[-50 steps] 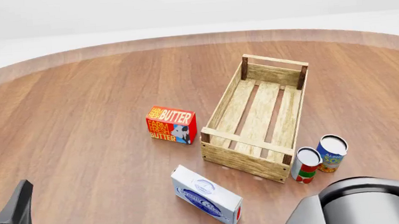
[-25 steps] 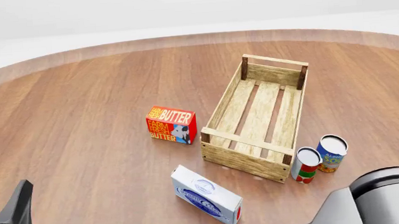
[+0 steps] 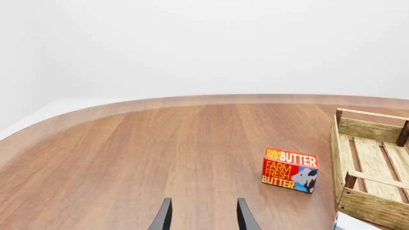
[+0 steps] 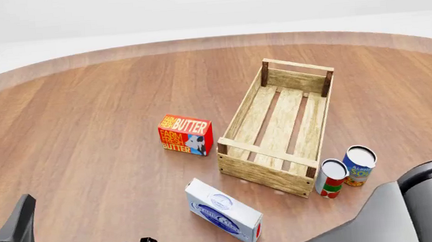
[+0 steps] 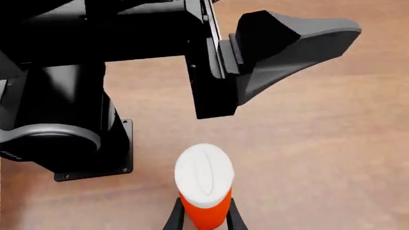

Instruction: Pick up the ketchup, and put it in the wooden tray.

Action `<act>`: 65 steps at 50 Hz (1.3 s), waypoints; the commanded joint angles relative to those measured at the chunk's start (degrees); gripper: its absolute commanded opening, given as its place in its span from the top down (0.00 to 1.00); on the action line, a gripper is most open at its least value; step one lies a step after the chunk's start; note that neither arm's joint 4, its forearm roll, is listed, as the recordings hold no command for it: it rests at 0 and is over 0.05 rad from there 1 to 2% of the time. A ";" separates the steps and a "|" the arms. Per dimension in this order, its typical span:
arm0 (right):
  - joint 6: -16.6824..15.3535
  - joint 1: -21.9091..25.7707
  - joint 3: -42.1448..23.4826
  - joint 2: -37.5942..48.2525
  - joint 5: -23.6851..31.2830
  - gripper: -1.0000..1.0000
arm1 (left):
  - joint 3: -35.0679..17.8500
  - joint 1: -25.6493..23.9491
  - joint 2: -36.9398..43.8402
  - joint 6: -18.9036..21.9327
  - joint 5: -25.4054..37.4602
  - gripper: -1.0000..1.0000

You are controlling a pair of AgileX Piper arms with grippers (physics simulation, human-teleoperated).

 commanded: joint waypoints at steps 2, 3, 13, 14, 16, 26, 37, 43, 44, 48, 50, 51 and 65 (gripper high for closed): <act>0.30 -3.89 4.34 -4.27 -1.62 1.00 | 0.00 0.00 0.00 0.00 0.00 0.00; 0.16 -4.29 4.80 -4.91 -1.75 1.00 | 0.00 0.00 0.00 0.00 0.00 0.00; -0.54 -6.86 7.10 -10.61 0.55 1.00 | 0.00 0.00 0.00 0.00 0.00 0.00; -0.17 -7.19 7.34 -11.93 1.29 1.00 | 0.00 0.00 0.00 0.00 0.00 0.00; -0.53 -7.95 7.40 -13.75 2.88 1.00 | 0.00 0.00 0.00 0.00 0.00 0.00; -0.36 -11.59 7.02 -19.21 8.77 1.00 | 0.00 0.00 0.00 0.00 0.00 0.00; -2.43 -16.55 6.92 -22.21 12.75 1.00 | 0.00 0.00 0.00 0.00 0.00 0.00; -3.50 -20.68 7.22 -25.86 15.12 1.00 | 0.00 0.00 0.00 0.00 0.00 0.00; -3.70 -20.91 7.23 -26.36 15.44 1.00 | 0.00 0.00 0.00 0.00 0.00 0.00; -4.23 -22.99 7.30 -28.47 16.94 1.00 | 0.00 0.00 0.00 0.00 0.00 0.00; -4.64 -24.68 7.26 -29.73 17.88 1.00 | 0.00 0.00 0.00 0.00 0.00 0.00; -4.79 -25.25 7.24 -30.22 18.21 1.00 | 0.00 0.00 0.00 0.00 0.00 0.00; -4.56 -32.89 5.97 -35.77 22.88 1.00 | 0.00 0.00 0.00 0.00 0.00 0.00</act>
